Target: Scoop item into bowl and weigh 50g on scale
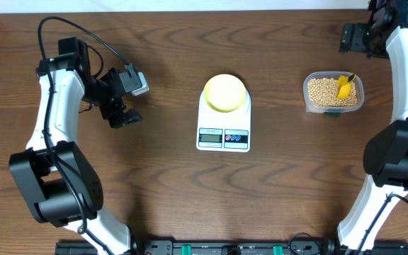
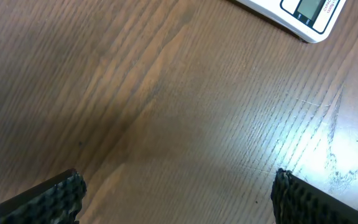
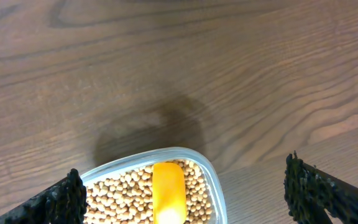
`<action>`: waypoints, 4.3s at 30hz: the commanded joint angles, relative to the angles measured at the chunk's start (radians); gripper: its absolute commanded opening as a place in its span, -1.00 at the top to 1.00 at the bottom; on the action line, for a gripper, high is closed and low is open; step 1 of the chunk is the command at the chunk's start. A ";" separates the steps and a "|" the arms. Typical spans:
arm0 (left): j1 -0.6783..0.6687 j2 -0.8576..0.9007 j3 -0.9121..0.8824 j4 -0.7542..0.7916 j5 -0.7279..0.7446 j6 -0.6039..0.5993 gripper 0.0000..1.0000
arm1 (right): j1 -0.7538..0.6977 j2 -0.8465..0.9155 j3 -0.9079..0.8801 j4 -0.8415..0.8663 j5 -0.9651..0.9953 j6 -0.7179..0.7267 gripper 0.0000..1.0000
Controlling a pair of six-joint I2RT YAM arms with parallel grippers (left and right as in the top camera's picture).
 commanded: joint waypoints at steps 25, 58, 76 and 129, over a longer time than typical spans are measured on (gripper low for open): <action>0.003 -0.013 -0.003 -0.006 -0.007 -0.006 -0.96 | -0.004 -0.001 0.016 0.000 0.011 -0.009 -0.98; 0.003 -0.013 -0.003 -0.006 -0.007 -0.006 -0.96 | -0.004 -0.001 0.016 0.000 0.011 -0.009 -0.98; 0.003 -0.013 -0.003 0.115 -0.006 -0.004 -0.96 | -0.004 -0.001 0.016 0.000 0.011 -0.009 -0.98; -0.610 -0.002 -0.009 0.079 -0.283 -1.390 -0.96 | -0.004 -0.001 0.016 0.000 0.011 -0.009 -0.99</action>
